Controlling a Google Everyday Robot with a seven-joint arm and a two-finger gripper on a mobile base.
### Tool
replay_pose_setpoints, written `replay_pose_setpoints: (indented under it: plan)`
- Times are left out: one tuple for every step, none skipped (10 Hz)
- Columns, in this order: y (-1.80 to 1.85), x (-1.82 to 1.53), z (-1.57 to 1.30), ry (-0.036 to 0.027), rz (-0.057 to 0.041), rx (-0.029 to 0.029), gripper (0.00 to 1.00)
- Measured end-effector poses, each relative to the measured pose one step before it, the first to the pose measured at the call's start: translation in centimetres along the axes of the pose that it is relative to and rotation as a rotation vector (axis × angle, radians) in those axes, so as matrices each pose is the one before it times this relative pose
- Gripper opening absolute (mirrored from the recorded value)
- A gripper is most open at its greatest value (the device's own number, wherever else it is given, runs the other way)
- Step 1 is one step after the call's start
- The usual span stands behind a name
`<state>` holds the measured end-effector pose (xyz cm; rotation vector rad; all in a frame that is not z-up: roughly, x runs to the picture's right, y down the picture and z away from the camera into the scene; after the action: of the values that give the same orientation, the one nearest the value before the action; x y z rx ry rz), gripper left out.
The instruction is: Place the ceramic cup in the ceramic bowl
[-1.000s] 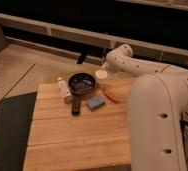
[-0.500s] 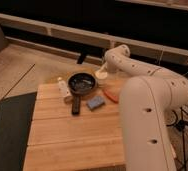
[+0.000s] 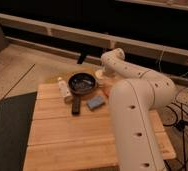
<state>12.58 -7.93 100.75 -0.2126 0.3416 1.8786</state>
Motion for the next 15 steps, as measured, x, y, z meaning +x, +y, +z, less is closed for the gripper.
replay_pose_setpoints:
  plan:
    - [-0.064,-1.455,-0.530,-0.03713,0.02673,0.00398,0.16]
    - [0.269,-1.008,-0.587,-0.02780,0.02179,-0.00689,0.06]
    - [0.402,-0.922,-0.744,-0.02619,0.01991,-0.01243,0.01]
    - [0.497,-1.112,-1.197,-0.03044,0.02106,-0.01948,0.00]
    - [1.109,-2.041,-2.903,-0.05773,0.01666,-0.03868,0.00]
    - [0.965,-1.260,-2.129,-0.03598,-0.00253,-0.02870,0.00]
    - [1.474,-1.097,-2.628,-0.03841,-0.01797,-0.03960,0.00]
    - [2.005,-0.327,-2.547,-0.02627,-0.02930,-0.05165,0.00]
    - [1.685,0.535,-1.247,-0.00462,-0.02841,-0.03500,0.00]
    - [1.613,1.244,-0.625,0.00983,-0.03032,-0.02920,0.00]
    - [1.886,1.992,-0.209,0.02238,-0.03576,-0.02879,0.00]
    - [0.959,1.828,0.310,0.02623,-0.02185,-0.01274,0.00]
    - [0.713,1.366,0.331,0.02258,-0.00840,-0.00945,0.00]
    - [0.750,2.438,1.018,0.04608,-0.00238,-0.00572,0.00]
    - [0.257,0.643,0.342,0.01280,-0.00063,0.00032,0.00]
